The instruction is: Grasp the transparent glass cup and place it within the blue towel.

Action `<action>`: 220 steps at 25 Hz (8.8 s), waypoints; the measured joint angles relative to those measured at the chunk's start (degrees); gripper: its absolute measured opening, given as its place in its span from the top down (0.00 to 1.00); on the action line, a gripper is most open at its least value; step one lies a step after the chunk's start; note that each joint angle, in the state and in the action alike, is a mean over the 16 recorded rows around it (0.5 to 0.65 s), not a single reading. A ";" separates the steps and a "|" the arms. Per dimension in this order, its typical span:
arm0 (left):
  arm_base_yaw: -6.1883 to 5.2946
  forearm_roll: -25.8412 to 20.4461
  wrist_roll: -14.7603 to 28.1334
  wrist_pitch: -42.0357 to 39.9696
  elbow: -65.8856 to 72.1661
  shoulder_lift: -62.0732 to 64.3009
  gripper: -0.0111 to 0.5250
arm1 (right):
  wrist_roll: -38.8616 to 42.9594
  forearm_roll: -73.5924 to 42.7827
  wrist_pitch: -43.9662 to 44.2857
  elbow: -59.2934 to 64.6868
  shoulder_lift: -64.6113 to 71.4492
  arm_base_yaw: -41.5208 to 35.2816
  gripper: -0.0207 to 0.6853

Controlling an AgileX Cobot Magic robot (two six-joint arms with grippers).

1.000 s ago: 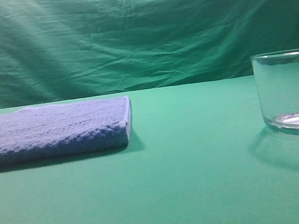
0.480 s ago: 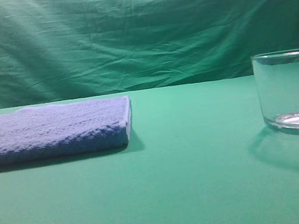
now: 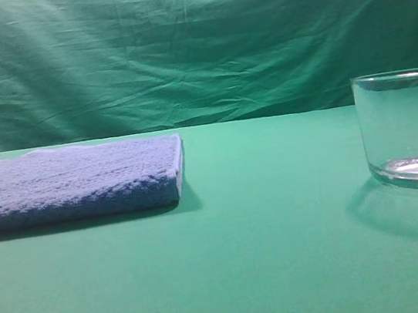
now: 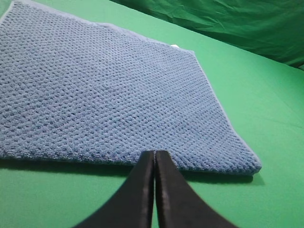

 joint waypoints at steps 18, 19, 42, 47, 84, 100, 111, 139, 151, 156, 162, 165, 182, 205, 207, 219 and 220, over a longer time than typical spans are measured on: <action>0.00 0.00 0.00 0.00 0.00 0.00 0.98 | 2.87 -4.89 -11.43 -1.15 19.32 6.30 0.24; 0.00 0.00 0.00 0.00 0.00 0.00 0.98 | 2.75 -4.83 -12.11 -1.15 20.43 6.30 0.20; 0.00 0.00 0.00 0.00 0.00 0.00 0.98 | -3.00 -3.98 -21.92 -3.23 33.62 6.32 0.39; 0.00 0.00 0.00 0.00 0.00 0.00 0.98 | -4.17 -3.91 -21.44 -4.57 34.11 6.38 0.59; 0.00 0.00 0.00 0.00 0.00 0.00 0.98 | -5.72 2.52 -20.23 -35.30 40.09 24.97 0.82; 0.00 0.00 0.00 0.00 0.00 0.00 0.98 | -6.71 5.64 -24.41 -58.89 66.44 35.09 0.82; 0.00 0.00 0.00 0.00 0.00 0.00 0.98 | -7.06 6.58 -28.33 -66.59 76.61 36.51 0.78; 0.00 0.00 0.00 0.00 0.00 0.00 0.98 | 0.28 3.97 -7.70 -66.50 61.00 34.80 0.88; 0.00 0.00 0.00 0.00 0.00 0.00 0.98 | 7.51 1.05 1.90 -61.68 44.52 33.14 0.97; 0.00 0.00 0.00 0.00 0.00 0.00 0.98 | 10.41 -0.46 6.28 -60.42 38.90 33.14 0.97; 0.00 0.00 0.00 0.00 0.00 0.00 0.98 | 15.49 -3.38 10.40 -60.09 33.61 33.14 0.97; 0.00 0.00 0.00 0.00 0.00 0.00 0.98 | 18.74 -5.50 10.93 -59.88 30.95 33.14 0.97; 0.00 0.00 0.00 0.00 0.00 0.00 0.98 | 28.58 -13.08 -5.64 -39.03 4.69 27.28 0.97; 0.00 0.00 0.00 0.00 0.00 0.00 0.98 | 28.83 -13.75 -23.91 4.60 -34.04 -6.29 0.97; 0.00 0.00 0.00 0.00 0.00 0.00 0.98 | 28.83 -13.90 -25.66 8.45 -37.32 -7.56 0.97; 0.00 0.00 0.00 0.00 0.00 0.00 0.98 | 28.83 -14.66 -32.36 28.48 -50.99 -10.12 0.97; 0.00 0.00 0.00 0.00 0.00 0.00 0.98 | 28.83 -14.69 -32.72 29.83 -51.47 -10.16 0.97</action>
